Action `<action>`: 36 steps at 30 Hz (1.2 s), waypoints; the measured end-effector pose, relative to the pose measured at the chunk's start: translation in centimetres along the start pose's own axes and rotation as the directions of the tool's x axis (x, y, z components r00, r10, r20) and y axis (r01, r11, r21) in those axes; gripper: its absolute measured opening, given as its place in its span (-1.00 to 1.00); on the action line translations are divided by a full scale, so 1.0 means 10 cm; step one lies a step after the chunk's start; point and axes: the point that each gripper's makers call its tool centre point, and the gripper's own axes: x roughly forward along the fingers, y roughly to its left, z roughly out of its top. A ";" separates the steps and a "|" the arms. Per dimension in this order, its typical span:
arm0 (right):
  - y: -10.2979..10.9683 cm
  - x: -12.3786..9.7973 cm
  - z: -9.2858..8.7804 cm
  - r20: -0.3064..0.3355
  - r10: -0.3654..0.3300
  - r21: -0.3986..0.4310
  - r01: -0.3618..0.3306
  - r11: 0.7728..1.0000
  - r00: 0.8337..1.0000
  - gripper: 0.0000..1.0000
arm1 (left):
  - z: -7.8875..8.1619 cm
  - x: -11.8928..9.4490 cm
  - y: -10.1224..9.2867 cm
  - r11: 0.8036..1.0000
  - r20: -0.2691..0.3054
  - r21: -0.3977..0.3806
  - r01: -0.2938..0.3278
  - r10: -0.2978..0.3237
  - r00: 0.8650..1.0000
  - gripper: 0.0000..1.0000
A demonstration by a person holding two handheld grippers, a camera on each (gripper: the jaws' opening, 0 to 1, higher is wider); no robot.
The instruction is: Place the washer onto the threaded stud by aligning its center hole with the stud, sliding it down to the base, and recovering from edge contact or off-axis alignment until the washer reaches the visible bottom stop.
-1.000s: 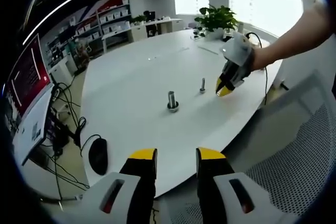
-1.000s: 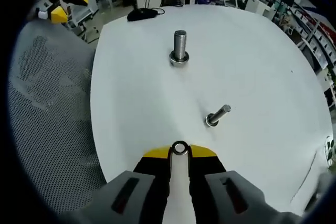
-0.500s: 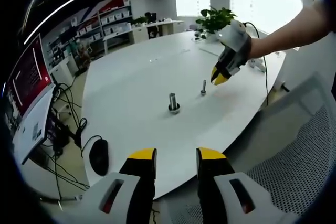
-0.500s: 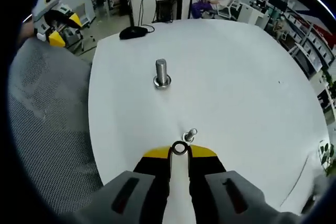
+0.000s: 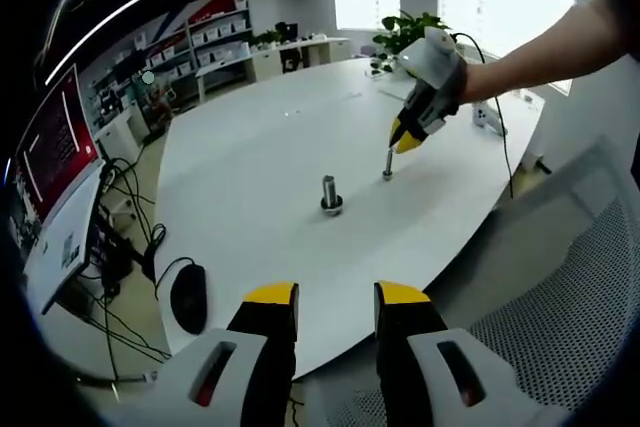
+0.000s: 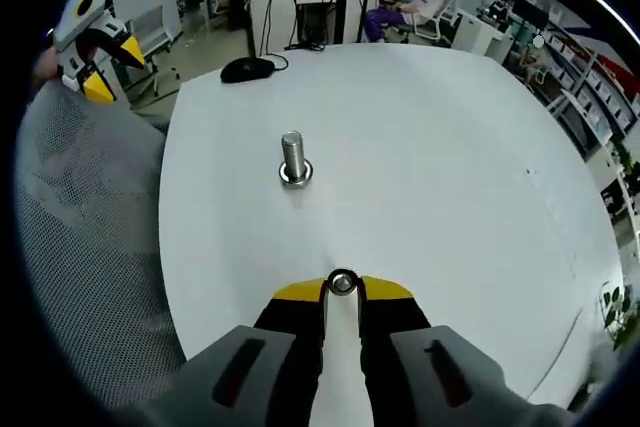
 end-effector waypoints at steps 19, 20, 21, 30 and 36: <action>-0.03 0.15 -0.07 -0.046 0.015 -0.013 -0.016 1.000 0.999 -0.72 | 0.00 0.00 -0.01 1.000 0.000 -0.001 0.006 -0.006 1.000 -0.44; -0.03 0.15 -0.07 -0.048 0.016 -0.012 -0.016 1.000 0.999 -0.72 | 0.00 0.00 -0.01 1.000 0.001 -0.002 0.006 -0.006 1.000 -0.44; -0.03 0.16 -0.07 -0.052 0.018 -0.015 -0.019 1.000 0.999 -0.72 | 0.00 0.00 -0.01 1.000 0.001 -0.002 0.005 -0.005 1.000 -0.44; -0.04 0.29 -0.12 -0.084 0.029 -0.014 -0.031 0.999 0.996 -0.72 | 0.00 0.00 0.00 1.000 -0.001 -0.004 0.005 -0.005 1.000 -0.44; -0.06 0.39 -0.18 -0.104 0.034 -0.007 -0.035 0.999 0.994 -0.71 | -0.01 0.01 0.00 1.000 -0.003 -0.007 0.005 -0.005 1.000 -0.44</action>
